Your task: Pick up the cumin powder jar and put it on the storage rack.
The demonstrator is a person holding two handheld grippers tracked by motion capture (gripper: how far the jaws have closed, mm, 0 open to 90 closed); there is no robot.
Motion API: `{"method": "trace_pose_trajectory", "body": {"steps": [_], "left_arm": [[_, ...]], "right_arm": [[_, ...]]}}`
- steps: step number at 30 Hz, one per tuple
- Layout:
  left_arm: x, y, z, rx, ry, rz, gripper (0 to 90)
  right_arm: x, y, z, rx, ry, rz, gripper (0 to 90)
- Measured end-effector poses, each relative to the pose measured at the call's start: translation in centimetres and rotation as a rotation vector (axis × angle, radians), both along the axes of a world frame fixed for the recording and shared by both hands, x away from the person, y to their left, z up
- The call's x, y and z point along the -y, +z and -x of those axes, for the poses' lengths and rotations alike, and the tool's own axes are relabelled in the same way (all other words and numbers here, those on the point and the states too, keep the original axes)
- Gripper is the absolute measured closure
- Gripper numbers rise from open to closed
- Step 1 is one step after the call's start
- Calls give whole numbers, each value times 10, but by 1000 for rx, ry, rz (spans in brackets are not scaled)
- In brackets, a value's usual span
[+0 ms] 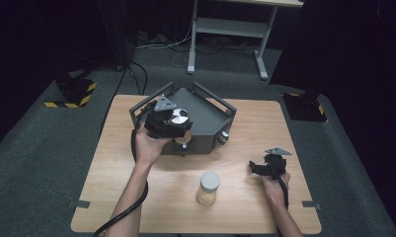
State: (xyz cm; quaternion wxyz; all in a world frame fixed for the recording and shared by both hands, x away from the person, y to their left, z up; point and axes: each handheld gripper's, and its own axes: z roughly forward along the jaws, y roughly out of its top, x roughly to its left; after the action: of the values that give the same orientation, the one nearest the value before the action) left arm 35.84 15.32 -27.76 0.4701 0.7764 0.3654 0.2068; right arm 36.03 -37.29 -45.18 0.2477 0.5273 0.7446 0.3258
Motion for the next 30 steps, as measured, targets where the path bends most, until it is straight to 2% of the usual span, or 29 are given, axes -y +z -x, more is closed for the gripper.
{"method": "trace_pose_trajectory", "body": {"steps": [6,16,20,30], "left_arm": [[5,2,-10,-13,40,-24,324],[19,6,-24,-13,149,-78,324],[23,4,-30,-19,184,-83,324],[38,-2,-42,-23,223,-129,324]], "right_arm": [[0,0,0,0,0,0,72],[0,0,0,0,1,0,74],[0,0,0,1,1,0,74],[0,0,0,1,2,0,75]]}}
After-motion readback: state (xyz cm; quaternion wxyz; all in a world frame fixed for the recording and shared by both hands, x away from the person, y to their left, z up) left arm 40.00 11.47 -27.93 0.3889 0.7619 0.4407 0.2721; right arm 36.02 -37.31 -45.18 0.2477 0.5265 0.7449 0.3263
